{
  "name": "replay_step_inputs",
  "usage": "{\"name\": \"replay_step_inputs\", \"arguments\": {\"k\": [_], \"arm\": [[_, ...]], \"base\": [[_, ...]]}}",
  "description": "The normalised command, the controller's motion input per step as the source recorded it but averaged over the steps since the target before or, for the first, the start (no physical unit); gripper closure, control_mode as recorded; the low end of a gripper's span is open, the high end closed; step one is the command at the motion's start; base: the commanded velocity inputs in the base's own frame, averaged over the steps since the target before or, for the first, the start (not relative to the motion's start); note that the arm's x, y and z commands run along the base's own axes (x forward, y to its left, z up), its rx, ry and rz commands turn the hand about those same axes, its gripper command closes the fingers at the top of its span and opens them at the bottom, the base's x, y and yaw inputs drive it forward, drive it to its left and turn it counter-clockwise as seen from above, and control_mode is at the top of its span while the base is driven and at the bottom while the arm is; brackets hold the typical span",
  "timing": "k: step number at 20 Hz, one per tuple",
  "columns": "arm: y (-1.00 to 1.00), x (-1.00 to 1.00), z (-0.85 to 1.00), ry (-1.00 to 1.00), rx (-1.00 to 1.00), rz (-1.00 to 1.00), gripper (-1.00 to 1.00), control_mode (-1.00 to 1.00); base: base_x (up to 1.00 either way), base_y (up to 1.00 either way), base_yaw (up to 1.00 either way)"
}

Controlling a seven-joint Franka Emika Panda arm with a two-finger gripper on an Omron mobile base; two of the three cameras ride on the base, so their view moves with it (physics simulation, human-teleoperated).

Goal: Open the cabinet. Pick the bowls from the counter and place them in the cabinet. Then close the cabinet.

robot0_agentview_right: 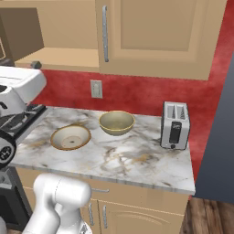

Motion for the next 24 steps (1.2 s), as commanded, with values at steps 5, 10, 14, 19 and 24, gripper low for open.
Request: {"name": "replay_step_inputs", "arguments": {"k": [5, 10, 14, 19, 24], "arm": [[-0.35, 0.34, 0.01, 0.26, 0.00, 0.08, -1.00, -1.00], [-0.27, 0.42, 0.00, 0.17, 0.00, 0.09, -1.00, -1.00], [-0.19, 0.45, 0.00, 0.07, 0.00, 0.11, -1.00, -1.00], [-0.15, 0.43, 0.00, 0.04, 0.00, 0.10, -1.00, -1.00], [-0.15, 0.32, -0.06, 0.00, 0.00, 0.08, -1.00, -1.00]], "base": [[0.00, 0.00, 0.00], [0.00, 0.00, 0.00], [0.00, 0.00, 0.00], [0.00, 0.00, 0.00], [0.00, 0.00, 0.00]]}}
